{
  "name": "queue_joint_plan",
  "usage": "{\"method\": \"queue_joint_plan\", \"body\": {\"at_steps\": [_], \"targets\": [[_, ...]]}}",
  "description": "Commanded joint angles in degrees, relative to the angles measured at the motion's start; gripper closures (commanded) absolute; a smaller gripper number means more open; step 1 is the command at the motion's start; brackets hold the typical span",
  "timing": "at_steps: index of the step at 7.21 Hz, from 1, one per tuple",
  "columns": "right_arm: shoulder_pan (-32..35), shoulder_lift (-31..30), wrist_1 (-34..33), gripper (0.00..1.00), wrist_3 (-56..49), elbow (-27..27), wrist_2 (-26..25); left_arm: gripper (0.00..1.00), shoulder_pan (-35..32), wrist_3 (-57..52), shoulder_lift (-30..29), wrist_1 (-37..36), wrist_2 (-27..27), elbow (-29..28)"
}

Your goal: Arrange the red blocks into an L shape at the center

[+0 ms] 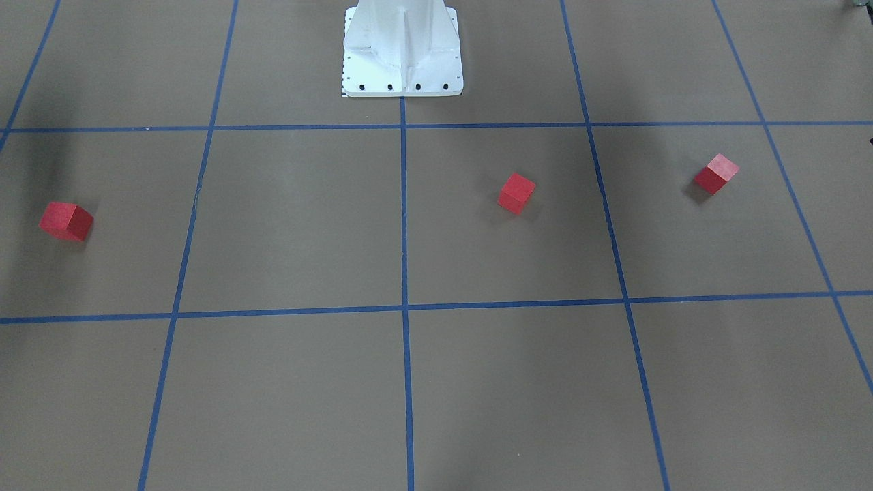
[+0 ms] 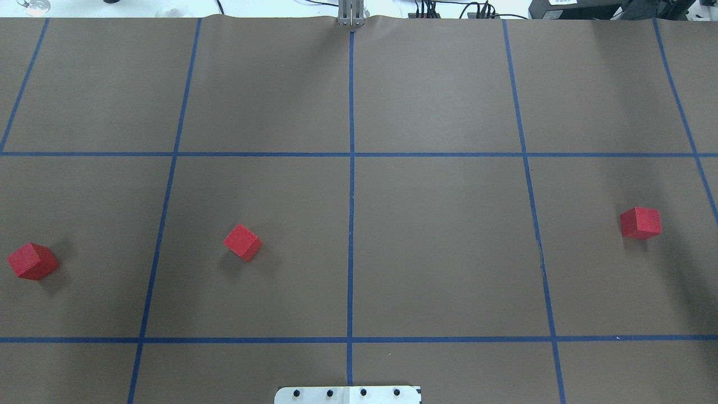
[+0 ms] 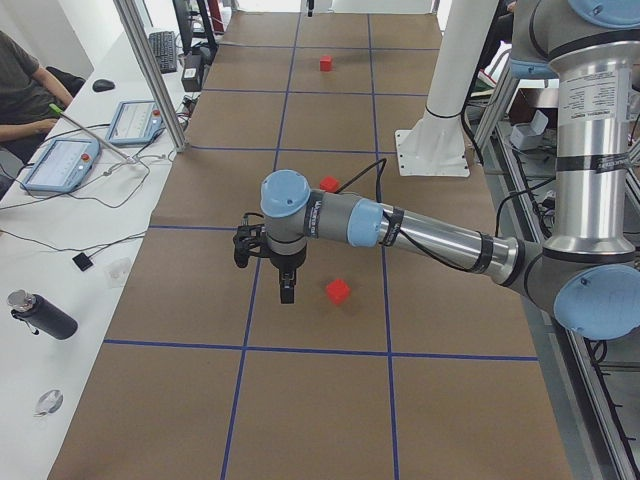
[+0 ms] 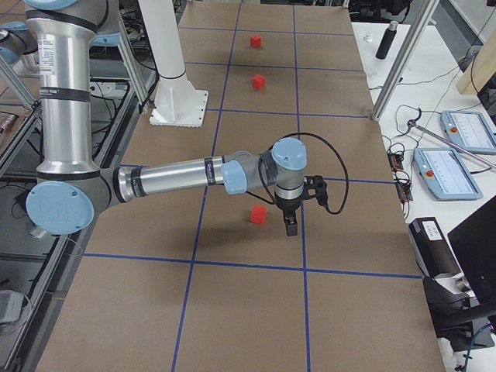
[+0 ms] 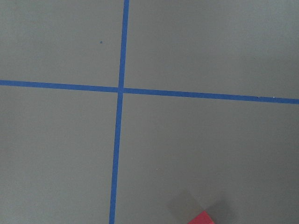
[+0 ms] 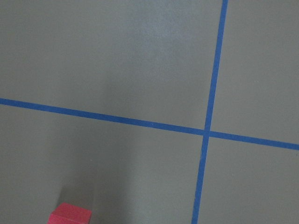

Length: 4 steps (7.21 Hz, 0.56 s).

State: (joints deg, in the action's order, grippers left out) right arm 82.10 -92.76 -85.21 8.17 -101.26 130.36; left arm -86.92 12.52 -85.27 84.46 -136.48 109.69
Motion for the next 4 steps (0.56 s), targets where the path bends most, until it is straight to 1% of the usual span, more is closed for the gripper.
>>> {"method": "queue_joint_plan", "body": {"at_steps": [1, 3, 4], "targets": [[0.1, -2.5, 0.1, 0.01, -0.3, -0.8, 2.2, 0.00, 0.1, 0.0, 1.7, 0.0, 0.0, -0.3], [0.2, -3.8, 0.1, 0.01, 0.1, -1.1, 2.3, 0.00, 0.0, 0.0, 4.1, 0.4, 0.1, -1.2], [0.2, -4.1, 0.0, 0.01, 0.2, -0.5, 2.0, 0.00, 0.1, 0.0, 4.4, 0.4, 0.1, -1.4]]}}
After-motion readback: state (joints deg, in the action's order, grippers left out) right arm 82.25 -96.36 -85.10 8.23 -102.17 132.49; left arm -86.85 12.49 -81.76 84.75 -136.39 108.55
